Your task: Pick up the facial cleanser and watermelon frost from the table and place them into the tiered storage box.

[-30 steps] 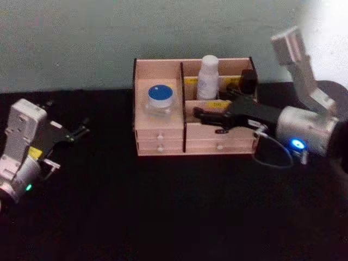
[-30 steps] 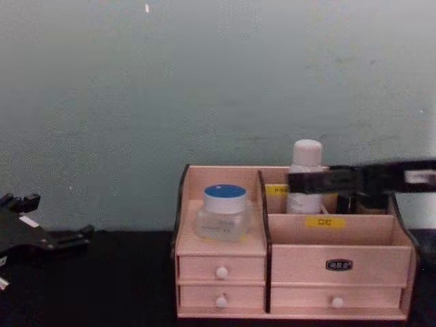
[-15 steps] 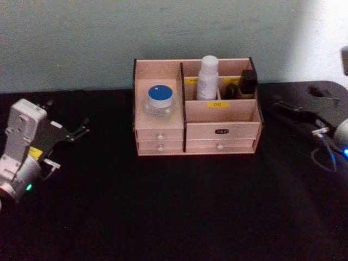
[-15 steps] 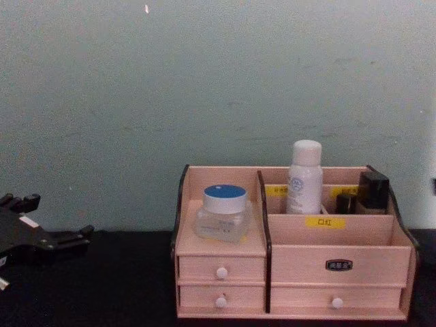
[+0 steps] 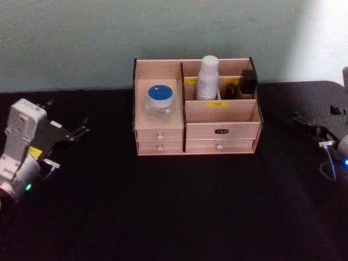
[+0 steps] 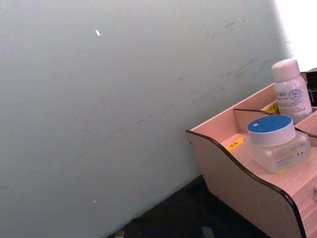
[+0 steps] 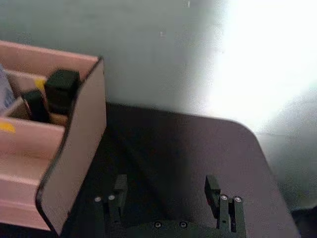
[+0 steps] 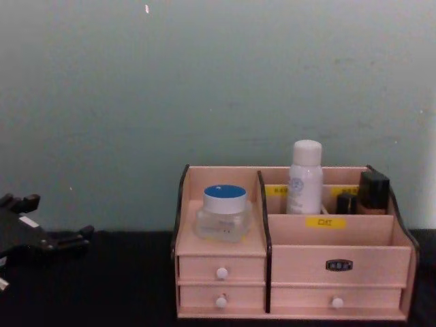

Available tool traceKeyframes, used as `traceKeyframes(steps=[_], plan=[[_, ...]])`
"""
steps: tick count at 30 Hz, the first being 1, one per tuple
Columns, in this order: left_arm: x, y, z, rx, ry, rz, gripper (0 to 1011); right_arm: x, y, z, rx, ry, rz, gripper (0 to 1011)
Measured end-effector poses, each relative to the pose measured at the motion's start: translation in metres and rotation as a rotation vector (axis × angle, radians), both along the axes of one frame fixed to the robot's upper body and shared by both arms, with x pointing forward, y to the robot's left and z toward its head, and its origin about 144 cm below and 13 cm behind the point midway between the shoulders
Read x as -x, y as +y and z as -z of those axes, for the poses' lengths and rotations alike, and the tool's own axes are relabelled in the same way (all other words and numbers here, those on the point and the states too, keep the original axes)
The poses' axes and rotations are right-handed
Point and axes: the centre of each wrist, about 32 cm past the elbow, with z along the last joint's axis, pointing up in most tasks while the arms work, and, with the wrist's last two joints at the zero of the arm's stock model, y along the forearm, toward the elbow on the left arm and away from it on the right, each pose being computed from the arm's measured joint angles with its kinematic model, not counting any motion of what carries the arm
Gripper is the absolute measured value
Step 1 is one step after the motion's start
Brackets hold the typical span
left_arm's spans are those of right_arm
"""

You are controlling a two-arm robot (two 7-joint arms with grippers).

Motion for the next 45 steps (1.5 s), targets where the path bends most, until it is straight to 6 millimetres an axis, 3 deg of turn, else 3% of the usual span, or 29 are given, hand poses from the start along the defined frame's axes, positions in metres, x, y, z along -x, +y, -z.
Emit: traceKeyframes(steps=[5, 45], plan=[[0.0000, 0.0000, 0.0000, 0.000, 0.000, 0.000, 1001, -0.0037, 0.0010, 0.0107, 0.005, 0.035, 0.008, 1000], [0.0000, 0.0000, 0.0000, 0.000, 0.000, 0.000, 1001, -0.0025, 0.0005, 0.0072, 0.005, 0.023, 0.008, 1000]])
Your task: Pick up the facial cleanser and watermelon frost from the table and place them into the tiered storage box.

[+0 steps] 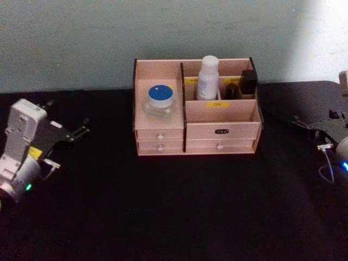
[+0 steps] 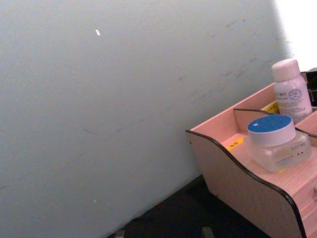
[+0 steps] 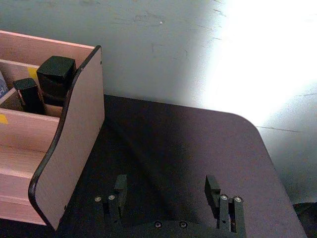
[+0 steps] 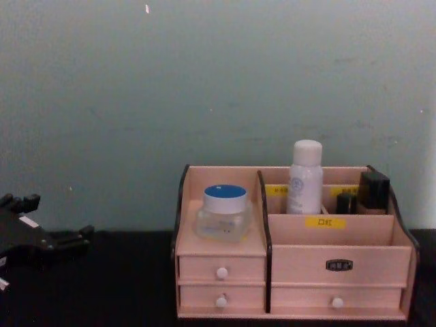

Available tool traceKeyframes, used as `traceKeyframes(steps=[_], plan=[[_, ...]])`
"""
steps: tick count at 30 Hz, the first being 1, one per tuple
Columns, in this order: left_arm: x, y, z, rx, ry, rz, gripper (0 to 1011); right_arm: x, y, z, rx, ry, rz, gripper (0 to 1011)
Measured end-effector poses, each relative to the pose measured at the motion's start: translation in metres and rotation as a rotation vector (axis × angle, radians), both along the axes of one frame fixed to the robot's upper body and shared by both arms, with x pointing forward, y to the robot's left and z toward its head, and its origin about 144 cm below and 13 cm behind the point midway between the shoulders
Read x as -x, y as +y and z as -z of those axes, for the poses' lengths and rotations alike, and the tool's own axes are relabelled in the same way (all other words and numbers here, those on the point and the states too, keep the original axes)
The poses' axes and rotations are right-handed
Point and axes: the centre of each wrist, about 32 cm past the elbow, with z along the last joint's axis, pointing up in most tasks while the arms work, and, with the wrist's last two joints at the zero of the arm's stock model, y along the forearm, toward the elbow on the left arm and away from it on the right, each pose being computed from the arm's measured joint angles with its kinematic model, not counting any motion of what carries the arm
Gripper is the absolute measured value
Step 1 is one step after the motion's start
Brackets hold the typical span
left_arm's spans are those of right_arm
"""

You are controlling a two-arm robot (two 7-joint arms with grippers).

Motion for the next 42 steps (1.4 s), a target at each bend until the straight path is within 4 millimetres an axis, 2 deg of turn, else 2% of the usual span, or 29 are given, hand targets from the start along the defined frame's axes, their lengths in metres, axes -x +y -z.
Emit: traceKeyframes(steps=[42], plan=[[0.0000, 0.0000, 0.0000, 0.000, 0.000, 0.000, 1001, 0.0000, 0.0000, 0.0000, 0.000, 0.000, 0.000, 1000]])
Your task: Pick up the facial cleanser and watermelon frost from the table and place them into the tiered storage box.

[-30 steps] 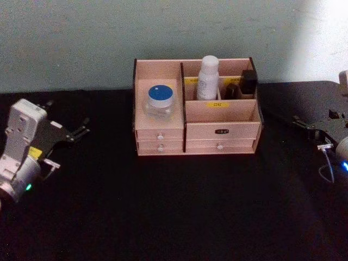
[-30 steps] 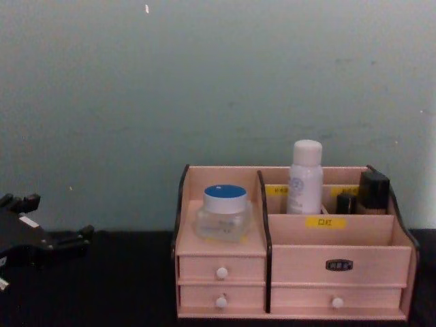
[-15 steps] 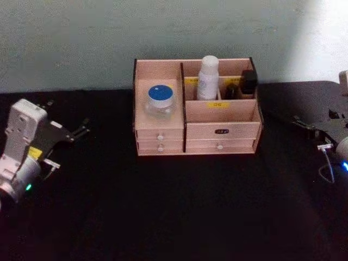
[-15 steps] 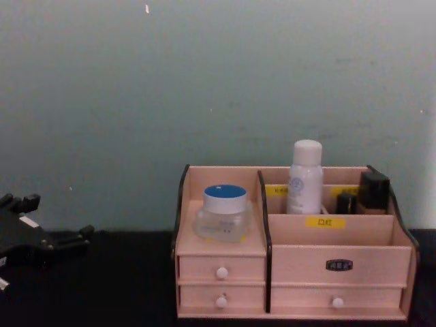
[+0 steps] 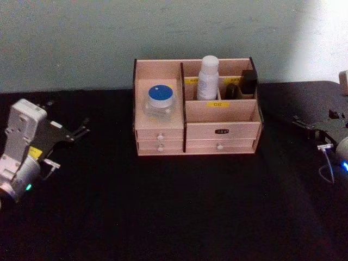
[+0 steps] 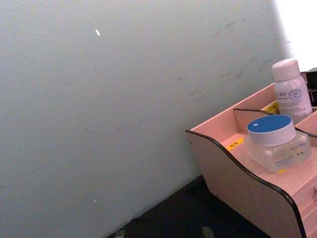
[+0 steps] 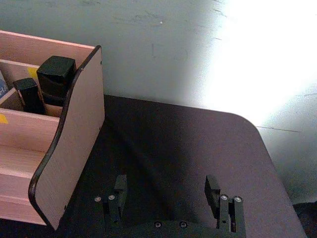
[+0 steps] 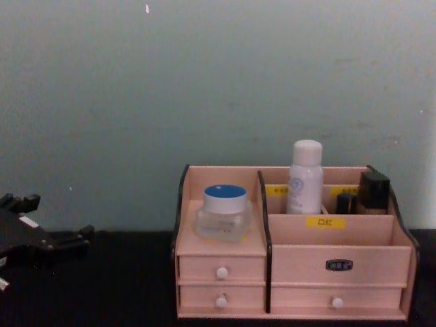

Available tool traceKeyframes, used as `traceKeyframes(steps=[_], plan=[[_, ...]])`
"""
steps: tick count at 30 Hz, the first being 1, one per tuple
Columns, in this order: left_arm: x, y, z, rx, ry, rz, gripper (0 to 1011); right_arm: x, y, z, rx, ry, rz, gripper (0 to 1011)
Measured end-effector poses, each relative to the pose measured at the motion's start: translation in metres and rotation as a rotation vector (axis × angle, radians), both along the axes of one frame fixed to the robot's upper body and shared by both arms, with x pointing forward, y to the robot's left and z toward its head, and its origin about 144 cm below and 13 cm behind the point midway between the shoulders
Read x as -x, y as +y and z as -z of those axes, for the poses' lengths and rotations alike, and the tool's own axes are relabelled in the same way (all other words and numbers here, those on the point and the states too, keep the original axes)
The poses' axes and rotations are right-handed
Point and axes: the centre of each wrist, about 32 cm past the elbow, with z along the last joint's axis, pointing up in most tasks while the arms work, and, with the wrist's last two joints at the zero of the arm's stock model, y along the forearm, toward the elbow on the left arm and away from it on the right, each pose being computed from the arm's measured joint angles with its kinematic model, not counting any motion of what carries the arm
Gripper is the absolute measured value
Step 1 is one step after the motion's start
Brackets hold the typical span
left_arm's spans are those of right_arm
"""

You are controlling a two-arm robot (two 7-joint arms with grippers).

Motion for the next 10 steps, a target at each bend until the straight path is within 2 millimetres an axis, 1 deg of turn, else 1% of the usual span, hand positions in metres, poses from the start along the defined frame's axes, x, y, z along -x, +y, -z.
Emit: traceKeyframes(steps=[10], plan=[[0.0000, 0.0000, 0.0000, 0.000, 0.000, 0.000, 1001, 0.0000, 0.0000, 0.0000, 0.000, 0.000, 0.000, 1000]])
